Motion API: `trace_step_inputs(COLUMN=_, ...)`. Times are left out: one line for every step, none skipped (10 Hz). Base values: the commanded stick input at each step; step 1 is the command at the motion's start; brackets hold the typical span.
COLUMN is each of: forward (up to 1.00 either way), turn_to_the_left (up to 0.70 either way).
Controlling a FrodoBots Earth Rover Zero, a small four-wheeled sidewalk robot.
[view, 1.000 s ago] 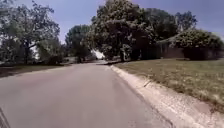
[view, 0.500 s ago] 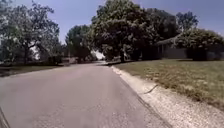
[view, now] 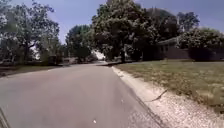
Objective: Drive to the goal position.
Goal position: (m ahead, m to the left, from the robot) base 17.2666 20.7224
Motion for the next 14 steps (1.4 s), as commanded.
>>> trace_step_inputs(forward=0.70, turn_to_the_left=0.00)
trace_step_inputs(forward=0.70, turn_to_the_left=0.00)
trace_step_inputs(forward=0.70, turn_to_the_left=0.00)
trace_step_inputs(forward=0.70, turn_to_the_left=0.00)
trace_step_inputs(forward=0.70, turn_to_the_left=0.00)
trace_step_inputs(forward=0.70, turn_to_the_left=0.00)
trace_step_inputs(forward=0.70, turn_to_the_left=0.00)
trace_step_inputs(forward=0.70, turn_to_the_left=0.00)
trace_step_inputs(forward=0.70, turn_to_the_left=0.00)
trace_step_inputs(forward=0.70, turn_to_the_left=0.00)
trace_step_inputs(forward=0.70, turn_to_the_left=0.00)
trace_step_inputs(forward=0.70, turn_to_the_left=0.00)
trace_step_inputs(forward=0.70, turn_to_the_left=0.00)
trace_step_inputs(forward=0.70, turn_to_the_left=0.00)
